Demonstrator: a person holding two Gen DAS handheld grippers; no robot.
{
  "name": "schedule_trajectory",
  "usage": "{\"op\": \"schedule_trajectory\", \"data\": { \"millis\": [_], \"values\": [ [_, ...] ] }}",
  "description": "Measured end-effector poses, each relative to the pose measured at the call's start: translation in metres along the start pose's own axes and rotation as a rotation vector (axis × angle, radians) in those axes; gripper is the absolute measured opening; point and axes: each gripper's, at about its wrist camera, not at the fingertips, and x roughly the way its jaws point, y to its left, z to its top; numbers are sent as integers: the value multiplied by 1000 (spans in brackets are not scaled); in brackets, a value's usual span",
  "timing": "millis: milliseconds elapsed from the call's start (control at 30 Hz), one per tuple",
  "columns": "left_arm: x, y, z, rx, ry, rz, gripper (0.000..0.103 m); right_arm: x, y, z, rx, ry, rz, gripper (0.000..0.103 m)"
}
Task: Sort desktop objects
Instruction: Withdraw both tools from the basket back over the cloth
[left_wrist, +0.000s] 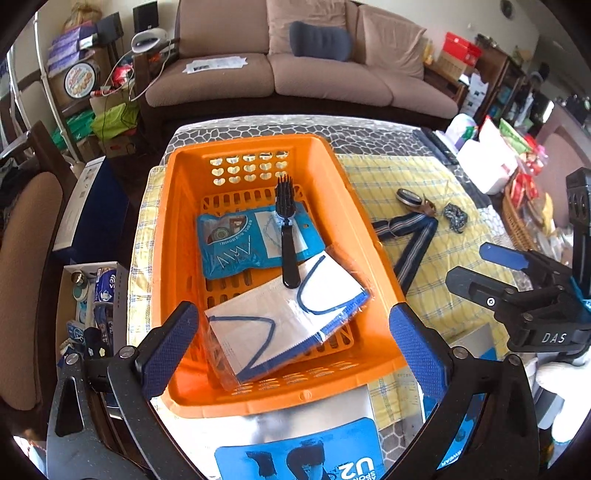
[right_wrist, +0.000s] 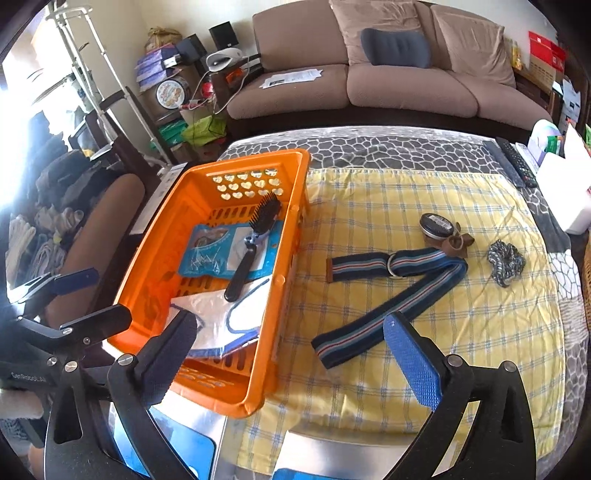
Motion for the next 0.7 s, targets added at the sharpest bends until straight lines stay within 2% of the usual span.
{"op": "schedule_trajectory", "data": {
  "millis": [367,700],
  "values": [
    [-30,-28,-20,22,-40,-8,103,-38,-6,-34,-7,-30,-27,103],
    [-15,-65,-25,60,-10,-66,103,-49,-36,-48,2,-27,-59,103]
  ]
}}
